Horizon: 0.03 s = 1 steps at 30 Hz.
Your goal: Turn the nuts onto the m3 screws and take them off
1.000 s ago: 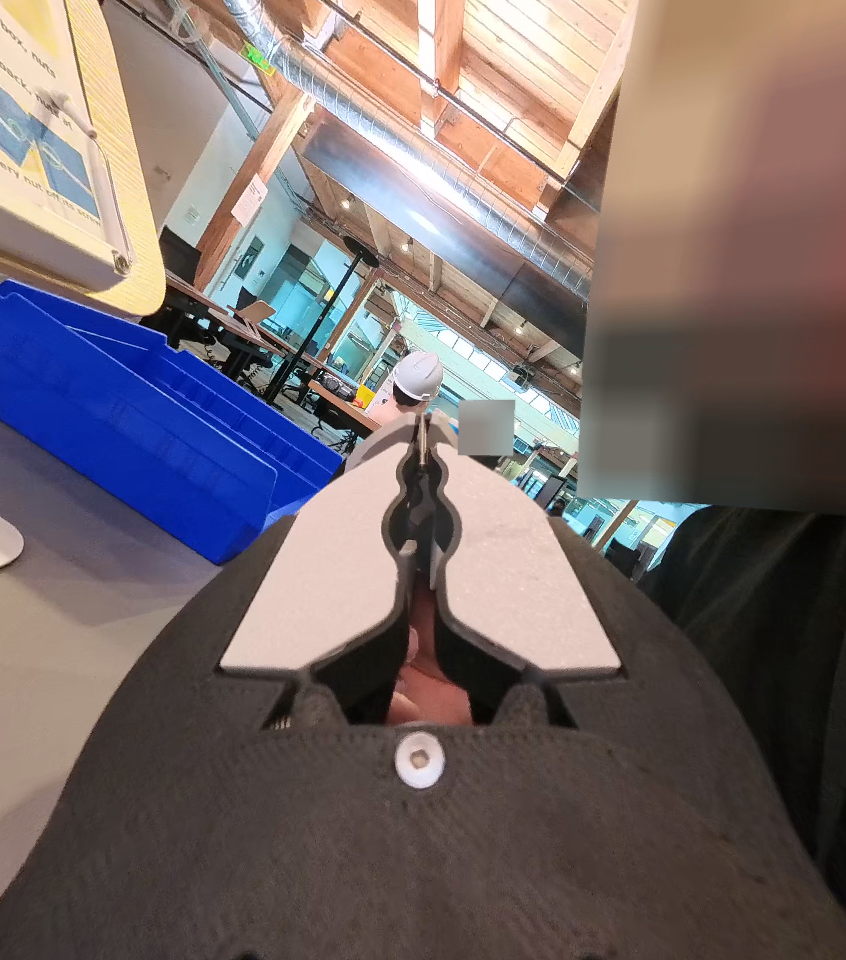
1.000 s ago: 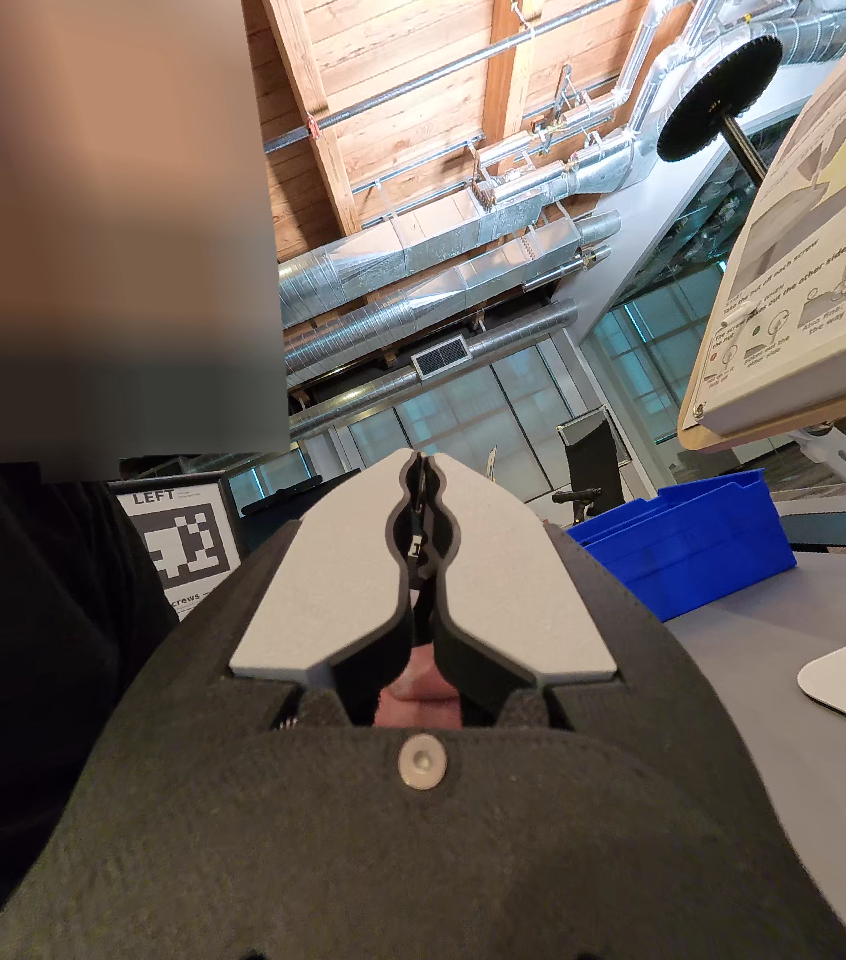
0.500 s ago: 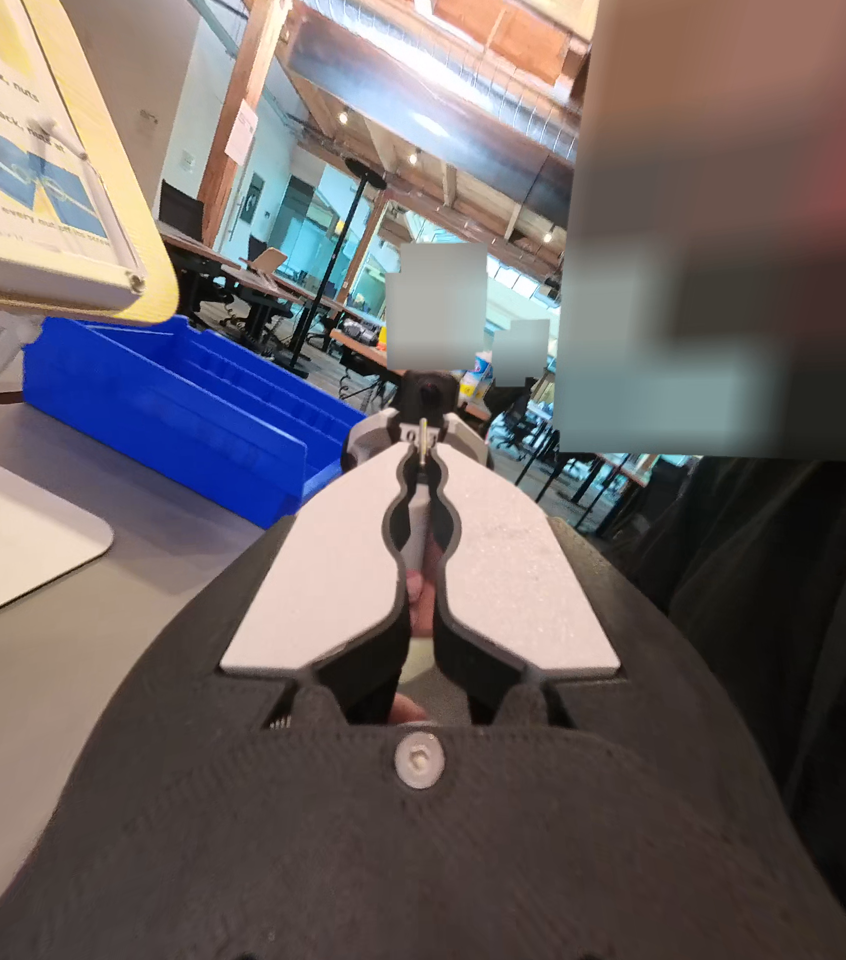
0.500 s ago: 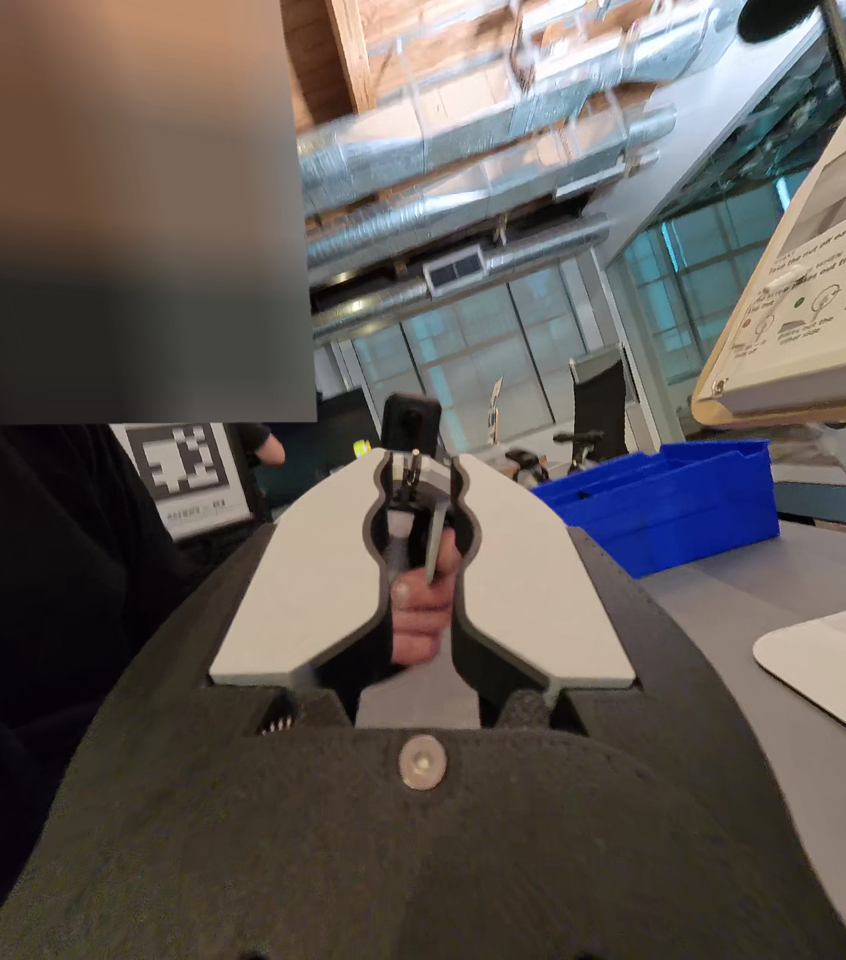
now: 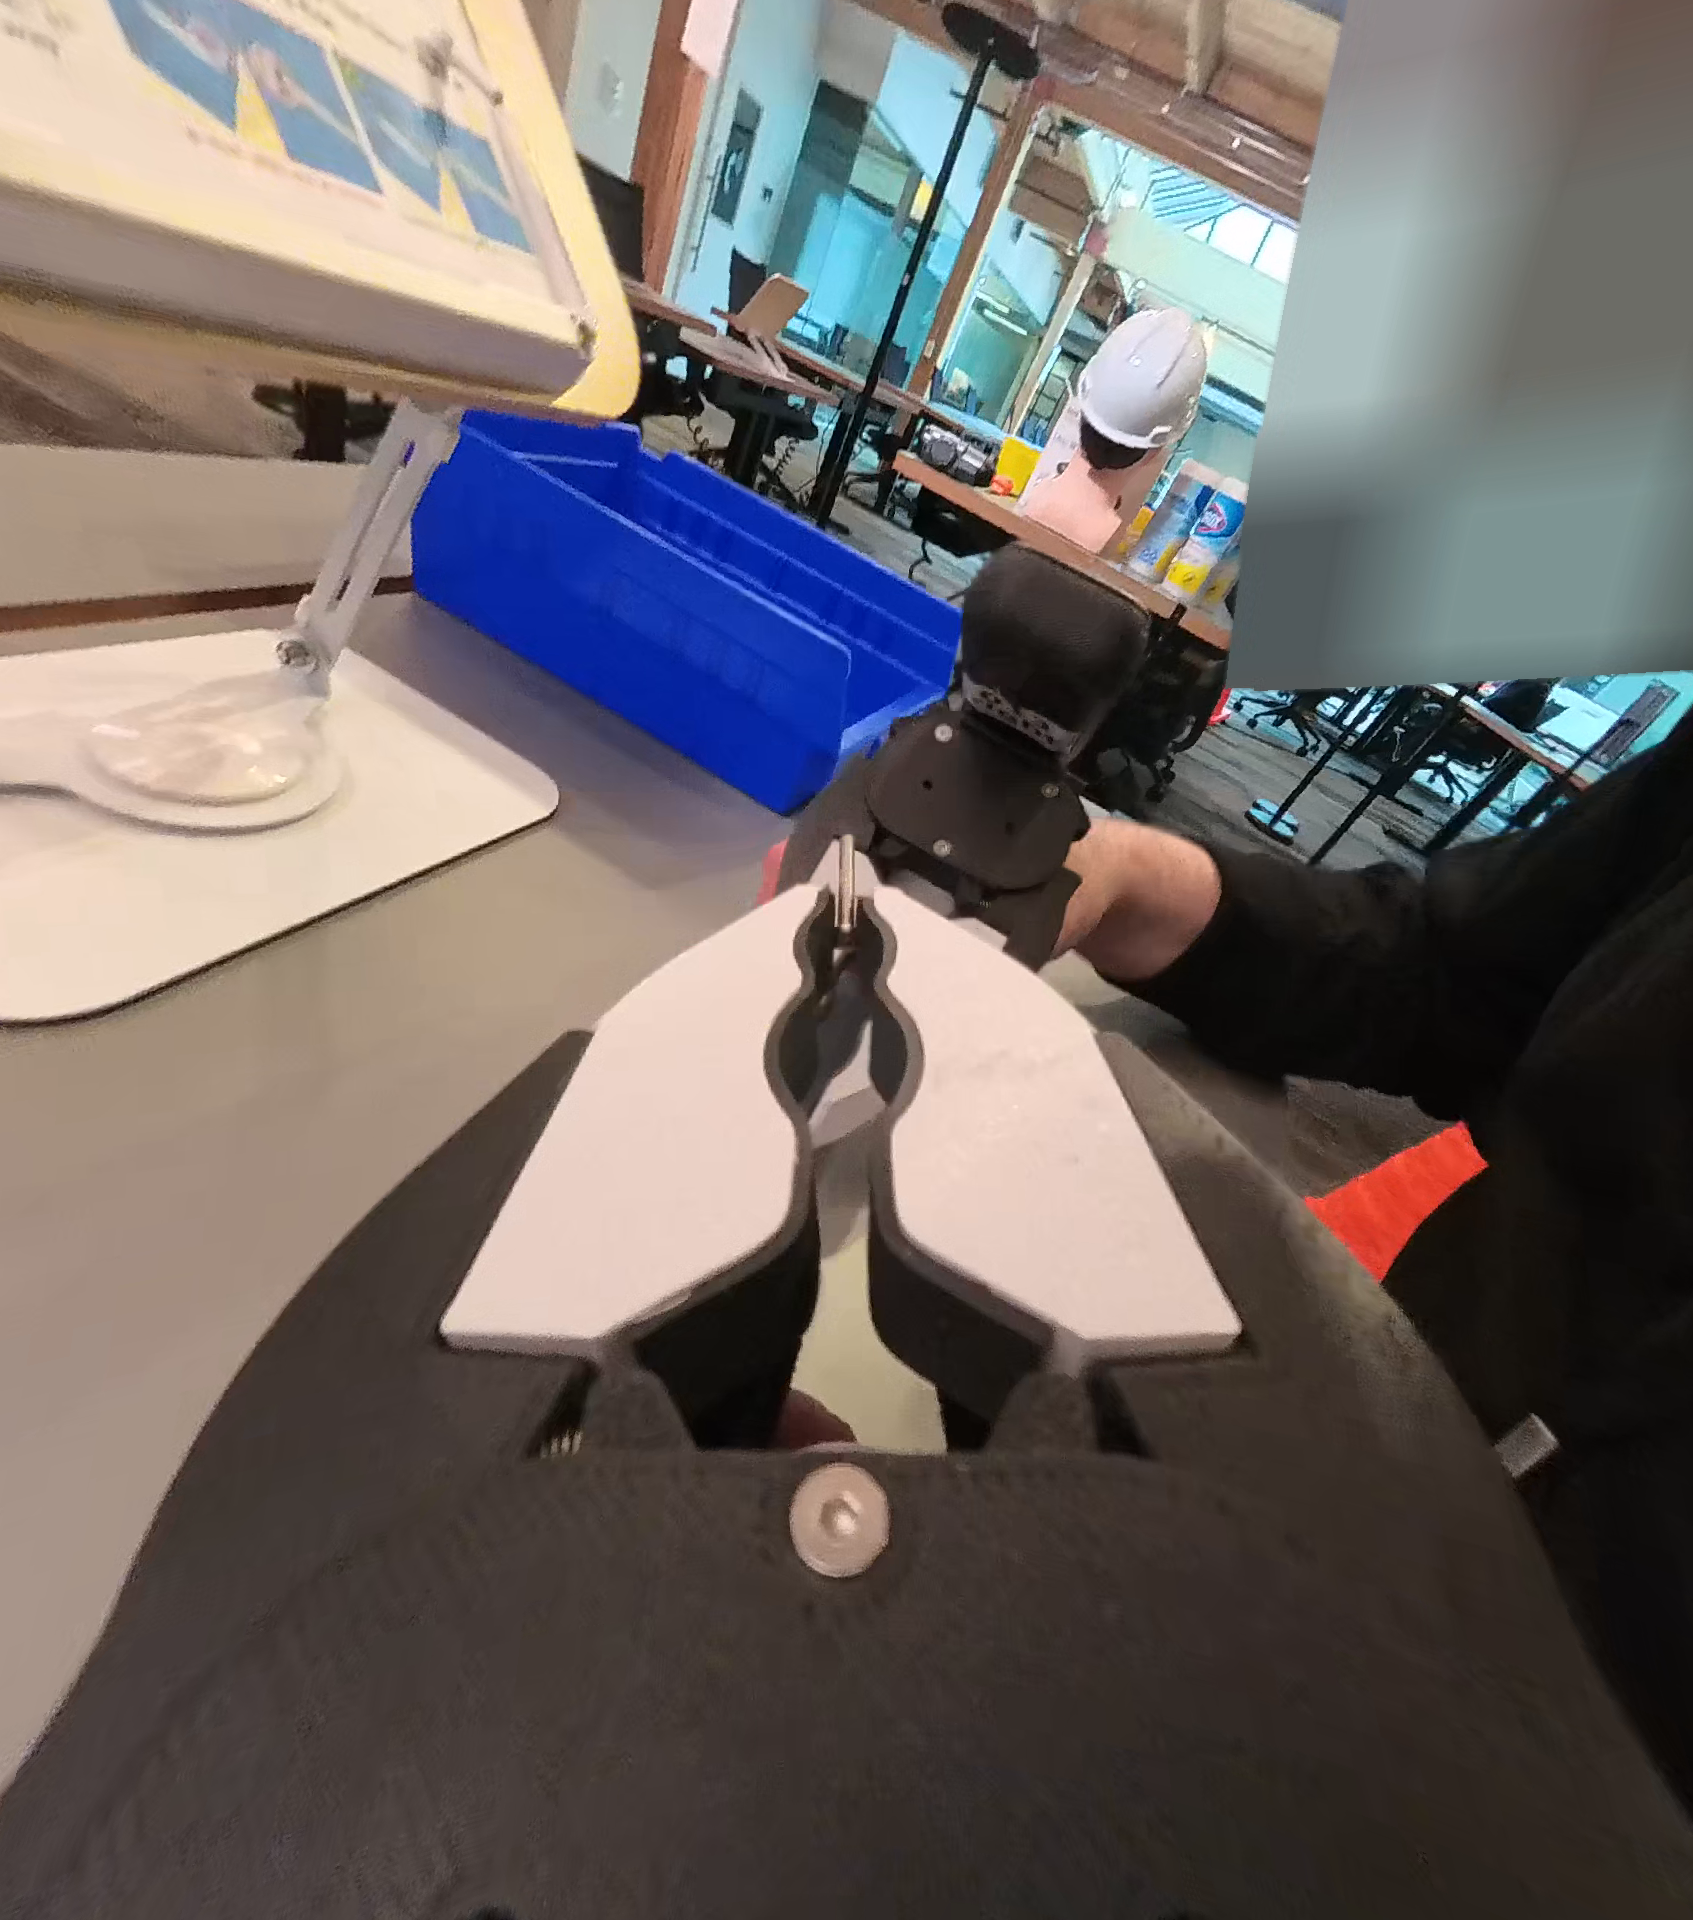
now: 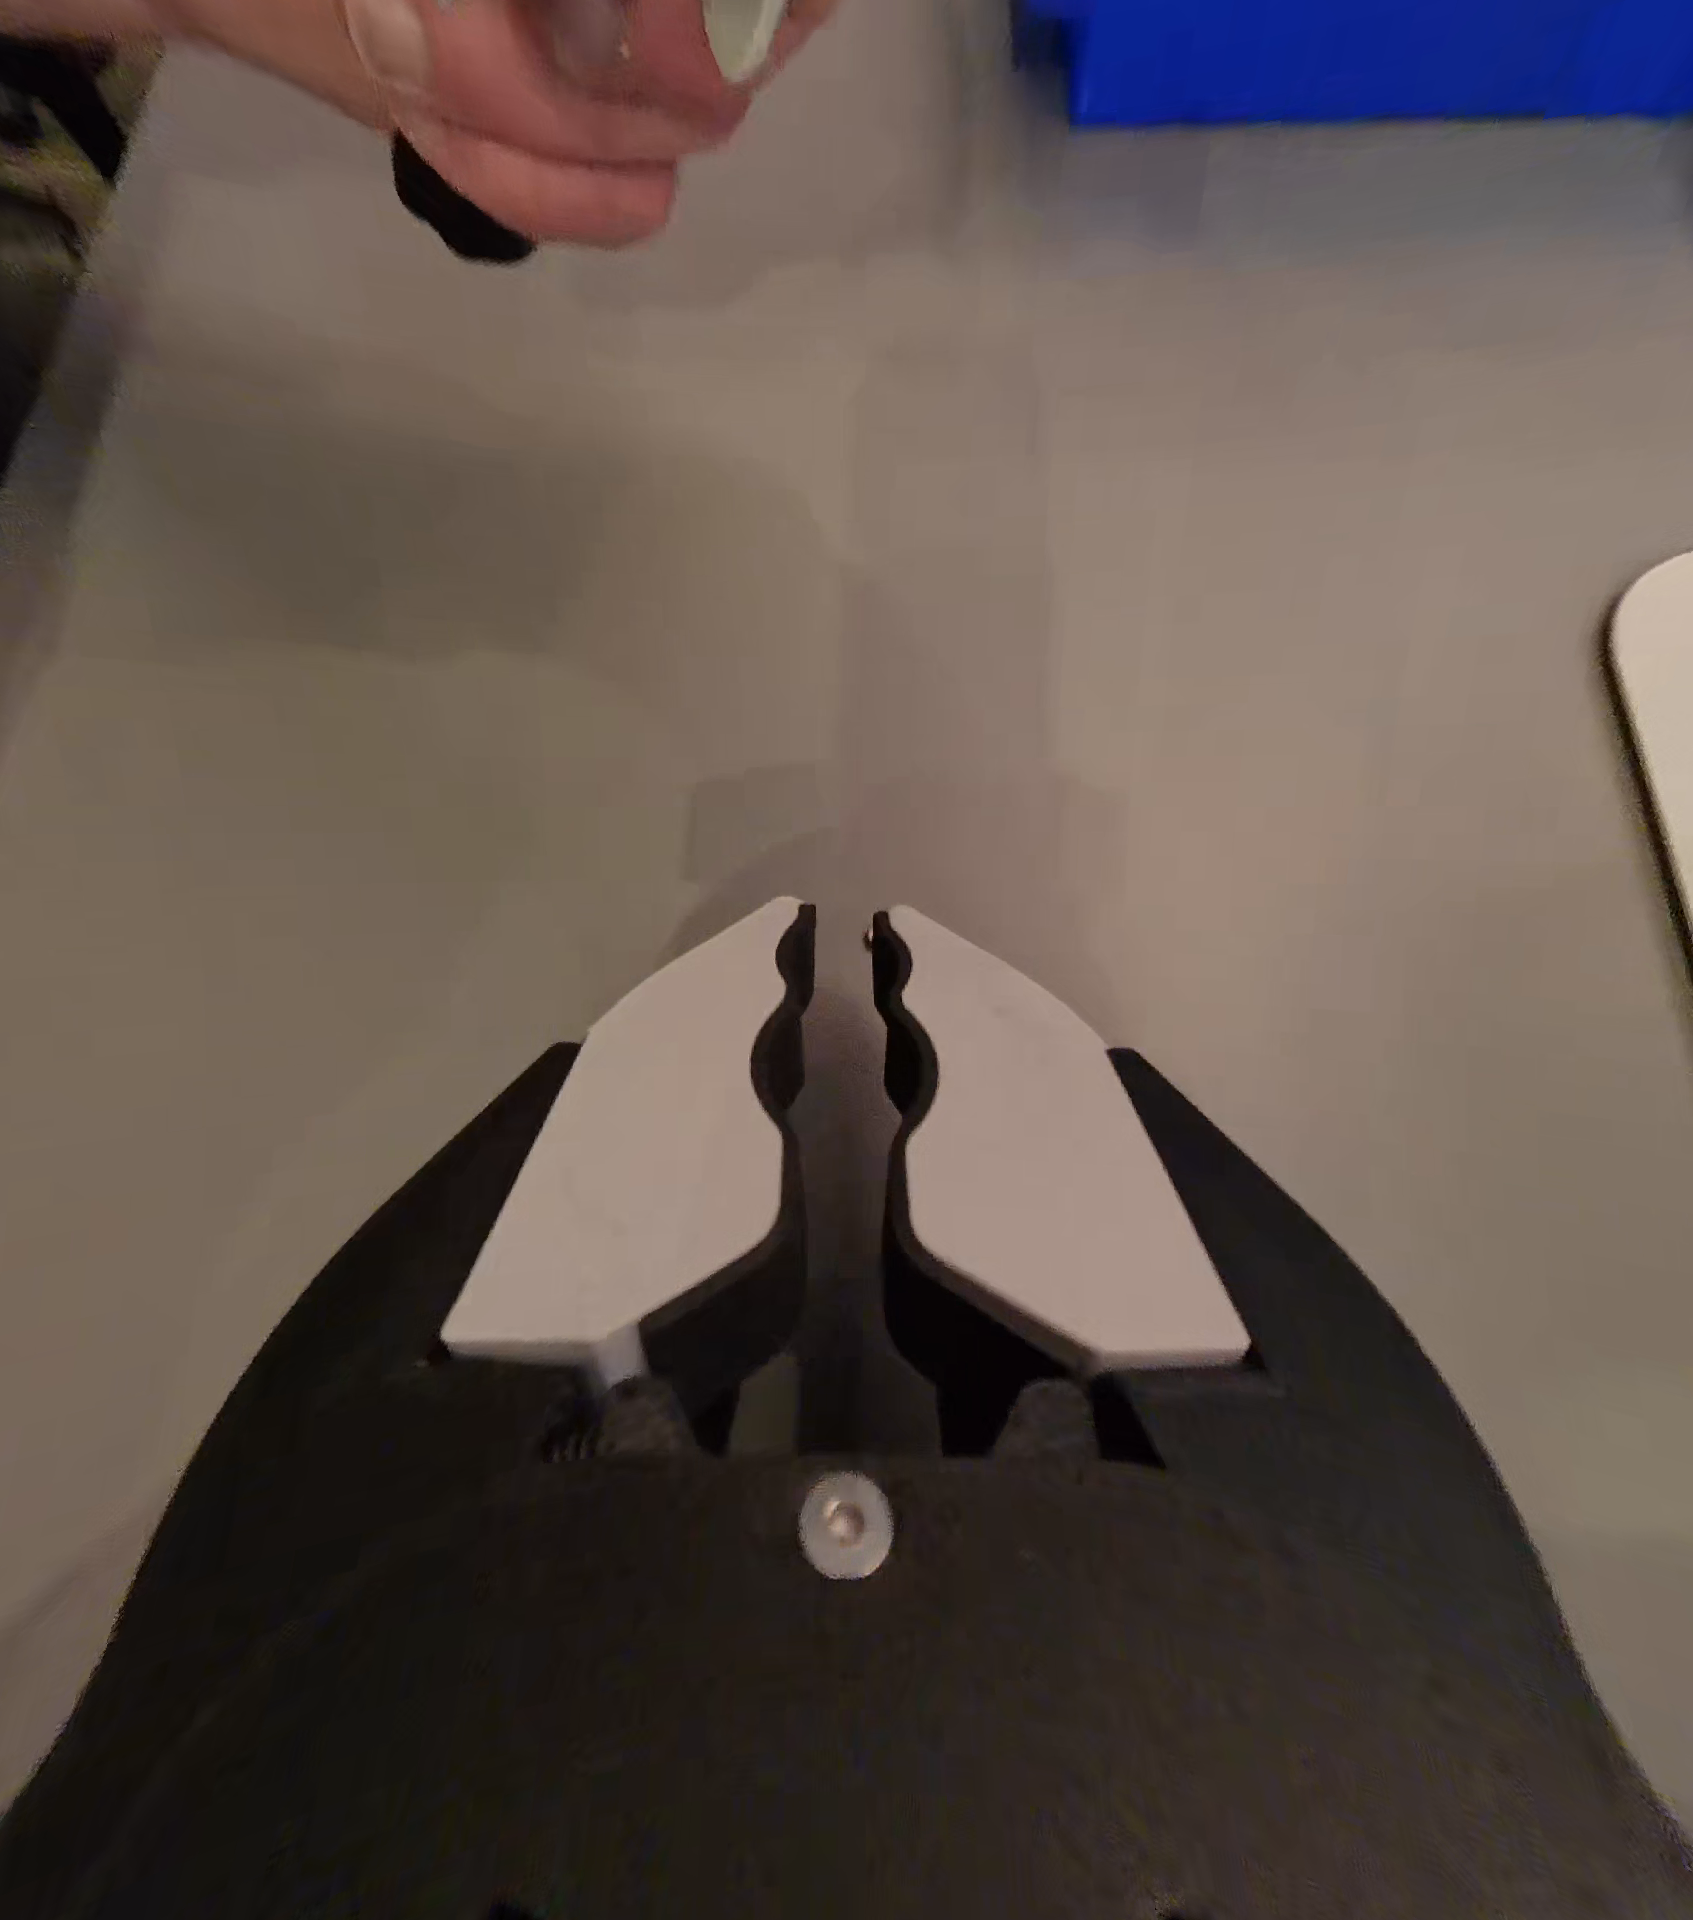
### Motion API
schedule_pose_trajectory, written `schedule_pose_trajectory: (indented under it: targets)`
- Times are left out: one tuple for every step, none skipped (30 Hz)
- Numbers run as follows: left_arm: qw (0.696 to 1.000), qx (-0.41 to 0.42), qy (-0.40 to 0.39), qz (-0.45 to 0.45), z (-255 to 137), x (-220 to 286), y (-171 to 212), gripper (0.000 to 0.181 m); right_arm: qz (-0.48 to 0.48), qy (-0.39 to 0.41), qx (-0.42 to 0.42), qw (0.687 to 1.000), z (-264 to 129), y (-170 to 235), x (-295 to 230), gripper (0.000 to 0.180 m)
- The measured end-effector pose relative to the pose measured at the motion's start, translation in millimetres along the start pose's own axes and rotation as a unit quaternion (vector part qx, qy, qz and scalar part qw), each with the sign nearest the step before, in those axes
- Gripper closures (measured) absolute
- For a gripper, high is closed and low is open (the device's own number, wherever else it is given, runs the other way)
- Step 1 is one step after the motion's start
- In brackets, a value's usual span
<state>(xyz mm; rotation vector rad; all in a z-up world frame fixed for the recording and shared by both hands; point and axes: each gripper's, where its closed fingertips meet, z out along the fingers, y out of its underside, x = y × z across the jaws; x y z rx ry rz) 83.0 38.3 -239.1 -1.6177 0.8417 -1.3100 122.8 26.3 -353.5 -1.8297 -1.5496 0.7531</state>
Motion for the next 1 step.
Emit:
schedule_pose_trajectory:
  targets:
    - [1.000, -0.002, -0.004, -0.001, -2.4, -2.3, 2.5, 0.178, -0.002, -0.004, -0.021, 1.000, 3.2, 3.6, 1.7, 0.169]
